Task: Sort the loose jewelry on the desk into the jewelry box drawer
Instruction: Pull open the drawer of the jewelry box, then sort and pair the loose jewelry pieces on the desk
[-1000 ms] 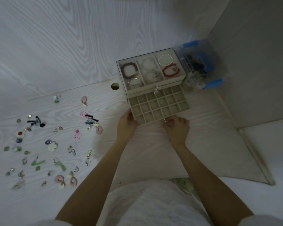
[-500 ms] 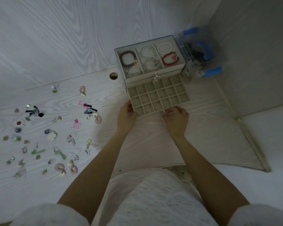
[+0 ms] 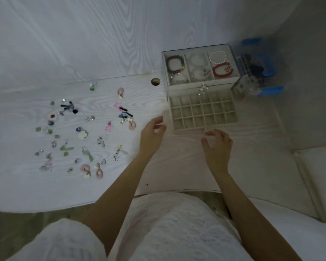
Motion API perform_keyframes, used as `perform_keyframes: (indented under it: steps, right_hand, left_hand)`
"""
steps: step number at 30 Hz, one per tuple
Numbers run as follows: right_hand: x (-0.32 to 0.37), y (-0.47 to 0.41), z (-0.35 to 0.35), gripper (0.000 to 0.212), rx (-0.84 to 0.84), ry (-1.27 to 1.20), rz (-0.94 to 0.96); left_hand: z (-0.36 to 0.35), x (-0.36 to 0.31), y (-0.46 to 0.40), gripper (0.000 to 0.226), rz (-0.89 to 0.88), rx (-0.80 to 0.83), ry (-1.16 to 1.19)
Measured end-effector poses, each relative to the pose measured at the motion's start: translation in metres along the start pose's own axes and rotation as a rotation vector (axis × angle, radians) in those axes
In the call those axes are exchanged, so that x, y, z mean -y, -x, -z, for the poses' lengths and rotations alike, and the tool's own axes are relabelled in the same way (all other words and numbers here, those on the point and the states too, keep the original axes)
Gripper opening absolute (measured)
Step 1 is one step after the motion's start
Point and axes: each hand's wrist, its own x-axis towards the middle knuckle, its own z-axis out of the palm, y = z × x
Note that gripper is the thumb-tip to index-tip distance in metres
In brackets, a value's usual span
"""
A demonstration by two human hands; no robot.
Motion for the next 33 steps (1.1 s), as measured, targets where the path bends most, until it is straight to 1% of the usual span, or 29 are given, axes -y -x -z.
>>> perform_keyframes:
  steps: [2, 3, 6, 7, 9, 11, 13, 16, 18, 20, 22, 25, 28, 30, 33]
  right_hand:
    - [0.012, 0.011, 0.007, 0.013, 0.134, -0.013, 0.126]
    - [0.02, 0.018, 0.005, 0.013, 0.232, 0.034, 0.229]
    - [0.035, 0.031, -0.005, 0.022, 0.458, 0.229, 0.573]
    - [0.044, 0.038, -0.011, 0.025, 0.559, 0.265, 0.644]
    - [0.059, 0.046, -0.024, 0.029, 0.709, 0.322, 0.674]
    - [0.076, 0.049, -0.042, 0.032, 0.789, 0.362, 0.7]
    - [0.093, 0.048, -0.061, 0.034, 0.804, 0.363, 0.713]
    - [0.117, 0.035, -0.094, 0.037, 0.77, 0.346, 0.68]
    - [0.13, 0.021, -0.11, 0.035, 0.652, 0.344, 0.642]
    - [0.145, 0.009, -0.127, 0.029, 0.521, 0.361, 0.646]
    - [0.157, -0.001, -0.141, 0.026, 0.452, 0.368, 0.625]
    - [0.166, -0.009, -0.156, 0.026, 0.455, 0.356, 0.495]
    - [0.168, -0.012, -0.162, 0.025, 0.513, 0.278, 0.375]
    - [0.167, -0.012, -0.16, 0.025, 0.531, 0.222, 0.35]
    - [0.161, -0.006, -0.152, 0.024, 0.538, 0.216, 0.384]
  left_hand:
    - [0.026, 0.006, 0.023, 0.025, -0.063, -0.082, -0.067]
    - [0.043, 0.013, 0.039, 0.024, -0.062, -0.138, -0.132]
    - [0.083, 0.035, 0.077, 0.023, -0.042, -0.207, -0.358]
    - [0.097, 0.046, 0.092, 0.022, -0.002, -0.238, -0.405]
    - [0.117, 0.07, 0.112, 0.022, 0.098, -0.292, -0.449]
    - [0.134, 0.091, 0.128, 0.023, 0.191, -0.354, -0.434]
    - [0.146, 0.105, 0.136, 0.027, 0.242, -0.378, -0.413]
    - [0.16, 0.123, 0.133, 0.035, 0.232, -0.417, -0.413]
    - [0.163, 0.13, 0.125, 0.039, 0.254, -0.437, -0.407]
    - [0.168, 0.137, 0.115, 0.038, 0.304, -0.438, -0.38]
    - [0.169, 0.139, 0.105, 0.035, 0.307, -0.415, -0.375]
    - [0.17, 0.141, 0.092, 0.032, 0.305, -0.384, -0.382]
    - [0.173, 0.145, 0.084, 0.029, 0.35, -0.383, -0.395]
    - [0.177, 0.145, 0.079, 0.025, 0.368, -0.384, -0.376]
    - [0.18, 0.148, 0.073, 0.017, 0.301, -0.353, -0.414]
